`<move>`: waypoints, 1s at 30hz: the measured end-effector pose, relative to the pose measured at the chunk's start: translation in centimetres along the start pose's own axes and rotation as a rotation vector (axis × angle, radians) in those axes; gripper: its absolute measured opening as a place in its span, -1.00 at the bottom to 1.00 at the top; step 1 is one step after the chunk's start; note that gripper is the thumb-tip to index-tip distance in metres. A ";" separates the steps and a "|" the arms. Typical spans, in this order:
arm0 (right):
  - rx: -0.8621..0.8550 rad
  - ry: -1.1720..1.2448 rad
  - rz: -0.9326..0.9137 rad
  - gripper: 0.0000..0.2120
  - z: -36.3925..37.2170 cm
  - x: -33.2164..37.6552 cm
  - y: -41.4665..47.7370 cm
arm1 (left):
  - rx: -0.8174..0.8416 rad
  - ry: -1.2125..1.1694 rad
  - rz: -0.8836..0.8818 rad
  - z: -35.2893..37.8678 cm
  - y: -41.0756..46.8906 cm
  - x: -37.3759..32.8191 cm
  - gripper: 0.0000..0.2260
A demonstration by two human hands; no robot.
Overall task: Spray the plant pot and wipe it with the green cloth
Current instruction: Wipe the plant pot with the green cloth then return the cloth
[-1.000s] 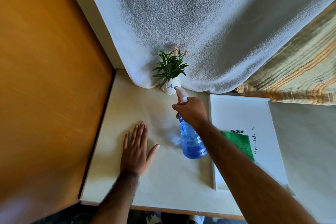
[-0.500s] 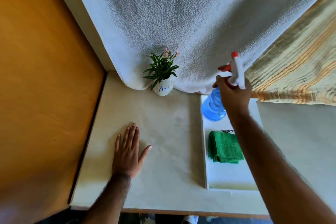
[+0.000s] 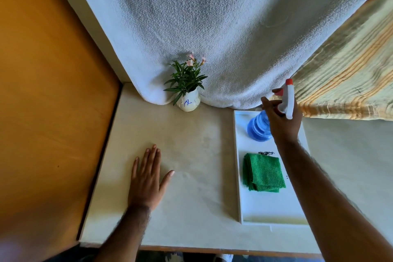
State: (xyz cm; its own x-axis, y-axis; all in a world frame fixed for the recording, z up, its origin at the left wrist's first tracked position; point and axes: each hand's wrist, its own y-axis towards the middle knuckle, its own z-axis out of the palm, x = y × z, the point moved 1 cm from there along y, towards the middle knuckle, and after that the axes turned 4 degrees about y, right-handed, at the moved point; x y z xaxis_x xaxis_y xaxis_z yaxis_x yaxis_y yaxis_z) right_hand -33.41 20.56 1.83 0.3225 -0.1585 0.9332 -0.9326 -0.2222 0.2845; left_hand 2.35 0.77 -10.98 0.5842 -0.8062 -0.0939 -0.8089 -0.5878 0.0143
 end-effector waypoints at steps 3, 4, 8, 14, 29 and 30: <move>0.069 0.008 0.022 -0.65 -0.3 -0.1 0.0 | -0.014 -0.004 0.005 0.1 0.0 0.1 -0.26; 0.088 -0.006 0.060 -0.59 -0.4 -0.2 0.0 | -0.019 -0.007 0.008 0.1 -0.1 0.1 -0.26; 0.095 -0.125 0.126 -0.26 -2.3 -1.0 -2.3 | -0.024 -0.009 0.007 0.0 0.0 0.0 -0.26; 0.355 -0.513 -0.100 -0.21 -7.7 -3.7 -13.1 | -0.028 -0.028 -0.006 -0.5 -0.1 -0.3 -0.27; 0.576 -0.834 -0.252 -0.32 -7.5 -3.8 -15.8 | -0.026 -0.035 -0.017 -0.6 0.0 -0.4 -0.29; 0.569 -0.802 -0.280 -0.33 -7.0 -3.1 -15.8 | -0.028 -0.035 -0.017 -0.6 0.0 -0.4 -0.29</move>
State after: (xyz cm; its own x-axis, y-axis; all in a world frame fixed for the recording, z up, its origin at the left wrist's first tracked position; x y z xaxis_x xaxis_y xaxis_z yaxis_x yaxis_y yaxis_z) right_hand -20.78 31.31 -4.02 0.7256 -0.5812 0.3684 -0.6589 -0.7412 0.1284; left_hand 2.18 1.06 -10.36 0.5947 -0.7936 -0.1287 -0.7964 -0.6034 0.0407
